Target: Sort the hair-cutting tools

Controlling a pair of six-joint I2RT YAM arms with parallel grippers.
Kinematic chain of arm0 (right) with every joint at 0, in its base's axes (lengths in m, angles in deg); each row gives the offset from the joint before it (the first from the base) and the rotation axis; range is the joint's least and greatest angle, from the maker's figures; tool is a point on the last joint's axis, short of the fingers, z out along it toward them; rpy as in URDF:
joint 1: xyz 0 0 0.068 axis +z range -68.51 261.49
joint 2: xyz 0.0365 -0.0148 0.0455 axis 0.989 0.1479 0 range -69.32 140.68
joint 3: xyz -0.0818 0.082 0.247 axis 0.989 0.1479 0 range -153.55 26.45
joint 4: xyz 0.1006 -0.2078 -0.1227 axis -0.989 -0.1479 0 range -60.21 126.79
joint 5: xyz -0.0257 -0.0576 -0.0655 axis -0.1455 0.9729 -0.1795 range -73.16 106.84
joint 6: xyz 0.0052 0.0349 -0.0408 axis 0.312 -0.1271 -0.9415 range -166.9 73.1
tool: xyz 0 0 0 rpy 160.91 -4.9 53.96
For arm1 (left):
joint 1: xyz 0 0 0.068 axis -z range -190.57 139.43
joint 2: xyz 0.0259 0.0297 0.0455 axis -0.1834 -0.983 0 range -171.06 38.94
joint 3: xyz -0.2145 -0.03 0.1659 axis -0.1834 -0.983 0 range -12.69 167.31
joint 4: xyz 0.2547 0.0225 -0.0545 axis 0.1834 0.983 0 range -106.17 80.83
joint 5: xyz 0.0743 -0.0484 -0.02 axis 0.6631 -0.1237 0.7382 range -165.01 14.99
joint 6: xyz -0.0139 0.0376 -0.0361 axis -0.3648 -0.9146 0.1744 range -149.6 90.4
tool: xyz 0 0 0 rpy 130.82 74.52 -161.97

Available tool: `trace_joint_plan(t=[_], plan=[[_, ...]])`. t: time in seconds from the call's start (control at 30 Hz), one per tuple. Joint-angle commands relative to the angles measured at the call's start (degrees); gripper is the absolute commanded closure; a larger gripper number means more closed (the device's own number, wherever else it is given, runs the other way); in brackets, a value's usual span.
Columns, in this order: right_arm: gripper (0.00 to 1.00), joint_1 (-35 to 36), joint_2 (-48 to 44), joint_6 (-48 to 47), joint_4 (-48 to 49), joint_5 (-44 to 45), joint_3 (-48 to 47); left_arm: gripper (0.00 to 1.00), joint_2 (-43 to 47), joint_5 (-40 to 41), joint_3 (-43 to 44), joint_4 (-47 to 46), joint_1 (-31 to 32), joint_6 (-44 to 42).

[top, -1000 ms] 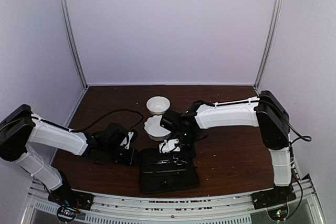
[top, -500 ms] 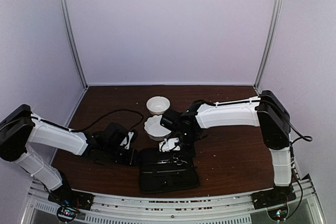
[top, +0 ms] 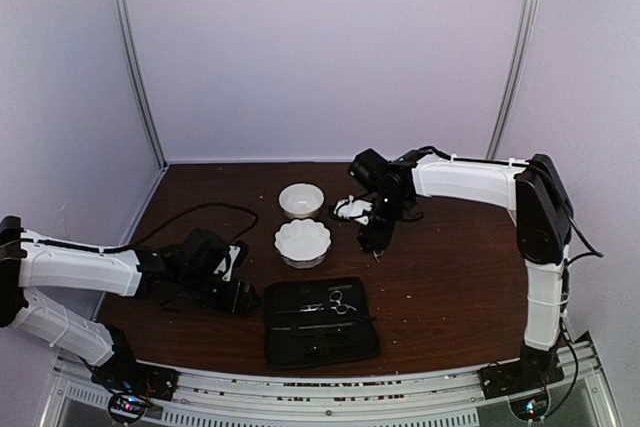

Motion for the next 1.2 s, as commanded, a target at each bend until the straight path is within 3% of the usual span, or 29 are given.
trace_joint_plan(t=[0.0,0.2,0.67,1.17], plan=[[0.55,-4.6,4.4,7.3,-0.1,2.0,-5.2,0.40,2.9,2.4,-0.7,0.8,0.1,-0.9],[0.53,-8.1,8.3,10.3,-2.3,-1.9,-8.7,0.40,2.6,2.1,-1.1,0.8,0.1,-0.1],[0.51,-8.1,13.4,10.2,-7.6,-6.6,-9.8,0.43,-0.8,0.8,-0.2,-0.8,0.1,-0.1],[0.71,-7.3,6.9,4.2,-9.5,-8.2,2.1,0.44,-2.3,0.2,-0.2,-1.9,0.1,-0.3]])
